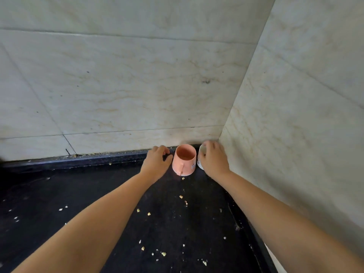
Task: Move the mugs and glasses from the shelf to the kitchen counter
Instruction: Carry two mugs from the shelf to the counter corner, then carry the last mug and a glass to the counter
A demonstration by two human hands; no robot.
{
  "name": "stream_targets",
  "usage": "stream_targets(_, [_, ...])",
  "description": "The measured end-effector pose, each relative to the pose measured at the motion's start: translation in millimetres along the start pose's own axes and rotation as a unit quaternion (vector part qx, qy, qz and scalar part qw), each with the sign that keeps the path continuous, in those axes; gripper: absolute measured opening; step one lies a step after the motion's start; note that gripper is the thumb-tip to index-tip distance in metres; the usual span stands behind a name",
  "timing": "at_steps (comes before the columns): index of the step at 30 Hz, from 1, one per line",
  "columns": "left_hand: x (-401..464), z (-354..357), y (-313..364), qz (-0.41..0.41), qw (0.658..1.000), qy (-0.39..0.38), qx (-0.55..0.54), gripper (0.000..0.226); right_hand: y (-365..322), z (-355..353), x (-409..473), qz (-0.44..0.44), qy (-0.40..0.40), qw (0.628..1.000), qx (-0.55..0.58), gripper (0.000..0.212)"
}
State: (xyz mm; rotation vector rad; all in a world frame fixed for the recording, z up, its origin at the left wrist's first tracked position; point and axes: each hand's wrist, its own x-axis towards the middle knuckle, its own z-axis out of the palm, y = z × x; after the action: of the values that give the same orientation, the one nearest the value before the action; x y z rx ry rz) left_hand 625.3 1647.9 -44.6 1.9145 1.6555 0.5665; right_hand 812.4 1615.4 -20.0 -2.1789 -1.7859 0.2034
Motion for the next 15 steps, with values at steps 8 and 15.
stream_targets(8, [-79.1,-89.6,-26.8,-0.005,0.981,0.098,0.165,0.034,-103.3,-14.5,-36.0,-0.300,-0.071,0.943,-0.124,0.043])
stream_targets(15, [-217.5,-142.3,-83.2,-0.206,0.939,0.211,0.179,0.031,-194.5,2.4,-101.0,-0.474,-0.130,0.865,-0.105,0.045])
